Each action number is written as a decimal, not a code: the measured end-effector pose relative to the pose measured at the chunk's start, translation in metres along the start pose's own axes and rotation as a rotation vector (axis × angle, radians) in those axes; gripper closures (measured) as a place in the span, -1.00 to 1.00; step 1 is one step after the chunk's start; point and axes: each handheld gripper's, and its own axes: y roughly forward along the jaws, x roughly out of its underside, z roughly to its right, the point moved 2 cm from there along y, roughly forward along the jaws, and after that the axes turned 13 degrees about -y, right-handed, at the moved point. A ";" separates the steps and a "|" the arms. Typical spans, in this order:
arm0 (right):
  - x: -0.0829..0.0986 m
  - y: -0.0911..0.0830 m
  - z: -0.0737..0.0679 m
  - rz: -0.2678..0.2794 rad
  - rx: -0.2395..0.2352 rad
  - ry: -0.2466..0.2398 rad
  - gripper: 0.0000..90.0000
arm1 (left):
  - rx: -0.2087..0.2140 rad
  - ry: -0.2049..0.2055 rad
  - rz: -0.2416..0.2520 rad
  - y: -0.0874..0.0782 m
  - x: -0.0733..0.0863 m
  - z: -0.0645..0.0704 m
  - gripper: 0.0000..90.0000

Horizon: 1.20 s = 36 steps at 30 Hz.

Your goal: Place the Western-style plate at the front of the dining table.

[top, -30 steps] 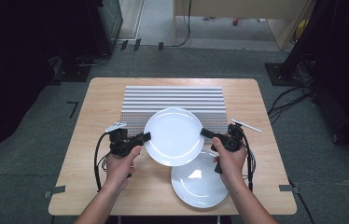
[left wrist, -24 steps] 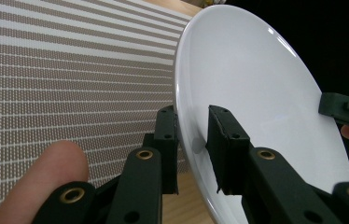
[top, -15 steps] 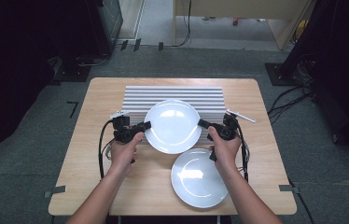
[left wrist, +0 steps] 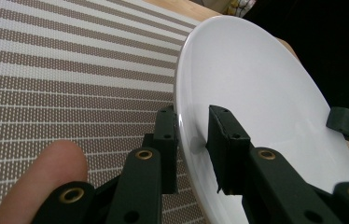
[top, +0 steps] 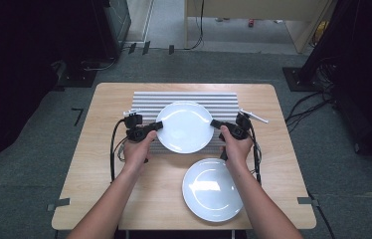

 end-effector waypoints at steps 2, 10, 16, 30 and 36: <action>-0.002 0.005 0.000 0.000 0.011 -0.003 0.92 | -0.006 -0.008 -0.002 0.003 -0.002 -0.001 0.65; -0.007 0.020 0.006 0.014 0.034 0.022 0.92 | -0.022 -0.047 -0.019 0.018 -0.008 -0.011 0.64; -0.012 0.032 0.007 0.029 0.030 0.055 0.92 | -0.034 -0.068 -0.016 0.024 -0.016 -0.015 0.64; -0.011 0.061 0.025 0.010 0.091 0.112 0.91 | -0.112 -0.046 -0.053 0.050 -0.026 -0.021 0.63; -0.006 0.071 0.031 0.005 0.100 0.108 0.90 | -0.143 -0.061 -0.059 0.063 -0.031 -0.028 0.64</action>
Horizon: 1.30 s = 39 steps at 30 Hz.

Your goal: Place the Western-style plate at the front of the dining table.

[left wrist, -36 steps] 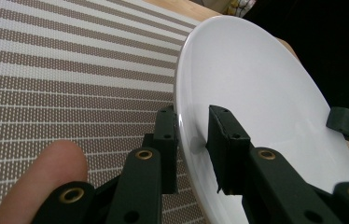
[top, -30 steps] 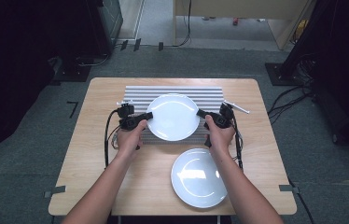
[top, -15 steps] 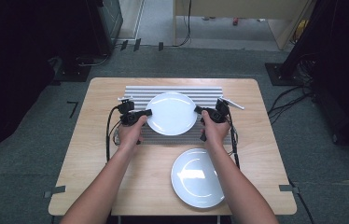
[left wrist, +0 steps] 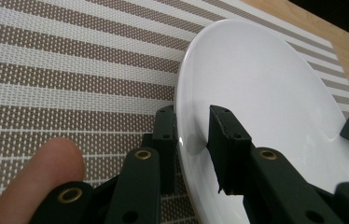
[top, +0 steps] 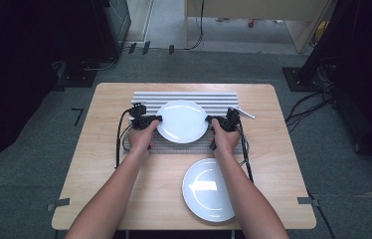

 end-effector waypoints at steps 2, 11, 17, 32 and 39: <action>0.001 0.002 0.000 0.007 0.007 -0.002 0.90 | -0.009 0.002 -0.005 0.003 -0.001 0.000 0.63; 0.001 0.007 0.006 0.041 0.041 -0.008 0.87 | -0.034 0.031 -0.011 0.015 -0.006 0.007 0.63; -0.001 0.006 0.006 0.073 0.043 -0.013 0.83 | -0.043 0.031 -0.017 0.021 -0.009 0.010 0.61; 0.000 0.008 0.006 0.110 0.031 -0.075 0.60 | -0.056 0.051 -0.029 0.026 -0.007 0.012 0.41; -0.002 0.003 0.008 0.106 0.113 -0.200 0.34 | -0.034 0.089 -0.005 0.015 -0.009 0.014 0.08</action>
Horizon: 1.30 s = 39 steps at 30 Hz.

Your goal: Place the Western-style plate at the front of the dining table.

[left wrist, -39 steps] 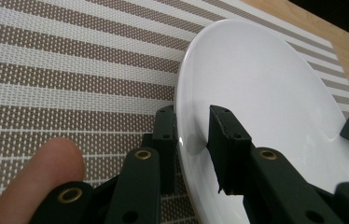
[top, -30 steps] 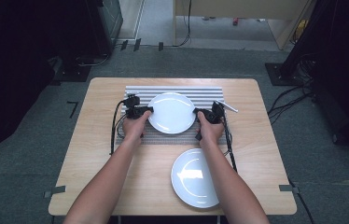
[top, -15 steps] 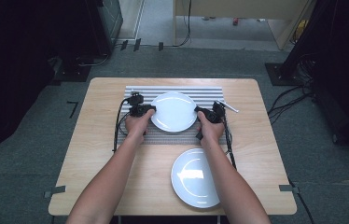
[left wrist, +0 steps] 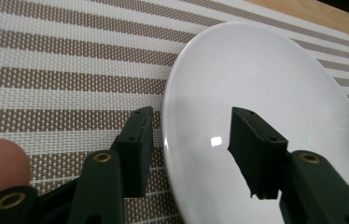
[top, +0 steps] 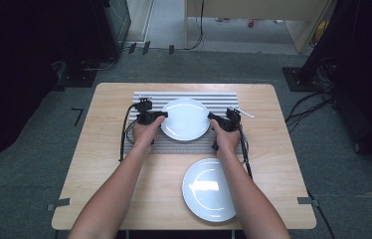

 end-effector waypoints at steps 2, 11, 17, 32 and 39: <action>-0.001 -0.002 0.000 -0.005 -0.009 -0.010 0.33 | 0.012 0.014 0.001 -0.003 0.001 0.001 0.05; -0.003 -0.010 -0.004 -0.032 -0.055 -0.042 0.49 | 0.022 0.028 -0.006 -0.007 0.011 -0.002 0.09; 0.000 -0.012 -0.005 -0.052 -0.059 -0.085 0.50 | 0.039 0.050 0.003 -0.015 0.013 0.000 0.08; -0.006 -0.047 0.003 -0.044 -0.039 -0.273 0.03 | 0.042 0.149 0.047 -0.049 0.026 -0.001 -0.24; -0.008 -0.068 -0.003 -0.089 -0.031 -0.361 -0.21 | 0.037 0.181 0.070 -0.070 0.029 -0.004 -0.40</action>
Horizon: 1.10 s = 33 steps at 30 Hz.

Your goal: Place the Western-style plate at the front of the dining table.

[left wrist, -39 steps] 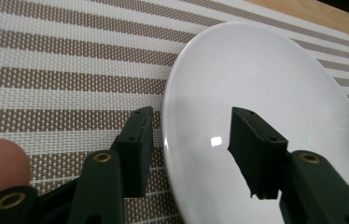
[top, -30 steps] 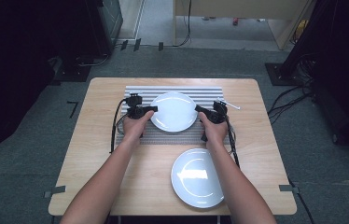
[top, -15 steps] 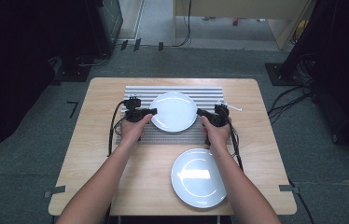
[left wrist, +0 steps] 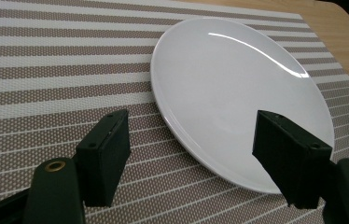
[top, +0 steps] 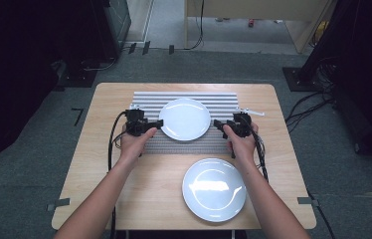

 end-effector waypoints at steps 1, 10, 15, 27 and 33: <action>0.001 -0.003 0.000 0.014 -0.002 -0.013 -0.21 | -0.002 0.004 0.007 -0.003 0.000 0.000 -0.42; 0.007 -0.027 -0.003 0.021 0.000 -0.087 -0.29 | 0.016 0.028 0.033 -0.027 0.007 -0.001 -0.57; 0.008 -0.038 -0.006 0.025 0.003 -0.126 -0.36 | 0.039 0.032 0.042 -0.041 0.009 -0.003 -0.64; 0.011 -0.071 -0.002 0.036 0.020 -0.171 -0.43 | 0.031 0.069 0.069 -0.072 0.022 -0.012 -0.77; 0.018 -0.085 0.003 0.041 0.027 -0.175 -0.44 | 0.023 0.085 0.088 -0.086 0.029 -0.015 -0.79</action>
